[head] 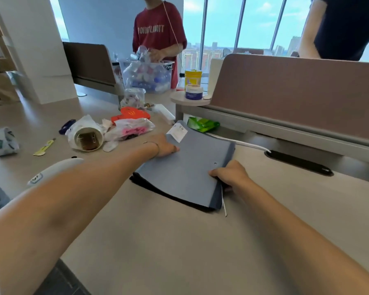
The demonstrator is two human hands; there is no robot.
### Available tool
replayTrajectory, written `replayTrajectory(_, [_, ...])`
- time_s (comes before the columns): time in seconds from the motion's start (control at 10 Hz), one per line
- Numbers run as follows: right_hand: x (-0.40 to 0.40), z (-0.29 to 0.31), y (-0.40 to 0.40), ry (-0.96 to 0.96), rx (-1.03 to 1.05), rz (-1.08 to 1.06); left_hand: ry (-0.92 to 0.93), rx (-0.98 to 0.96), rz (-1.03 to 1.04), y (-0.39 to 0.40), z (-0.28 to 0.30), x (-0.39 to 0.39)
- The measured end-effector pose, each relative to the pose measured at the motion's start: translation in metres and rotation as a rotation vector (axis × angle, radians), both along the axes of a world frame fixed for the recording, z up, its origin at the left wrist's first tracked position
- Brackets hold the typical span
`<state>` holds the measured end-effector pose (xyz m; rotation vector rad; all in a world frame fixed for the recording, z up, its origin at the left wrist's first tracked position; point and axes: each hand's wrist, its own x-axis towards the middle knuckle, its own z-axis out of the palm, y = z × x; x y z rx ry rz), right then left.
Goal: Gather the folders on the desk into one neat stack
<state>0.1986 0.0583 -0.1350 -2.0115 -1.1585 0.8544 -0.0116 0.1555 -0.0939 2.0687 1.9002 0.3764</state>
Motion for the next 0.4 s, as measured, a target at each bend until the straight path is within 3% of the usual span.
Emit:
replayTrajectory(0.1, [0.001,0.008,-0.001,-0.072,-0.094,0.055,0.098,0.057,-0.008,0.003,-0.004,0.002])
replayTrajectory(0.3, [-0.002,0.012,-0.01,-0.594,-0.187,0.179,0.284,0.157,0.016,-0.005,-0.006,0.01])
replayTrajectory(0.4, [0.005,0.014,-0.022,-0.774,-0.048,0.119,0.156,0.261,-0.064,-0.016,0.009,0.036])
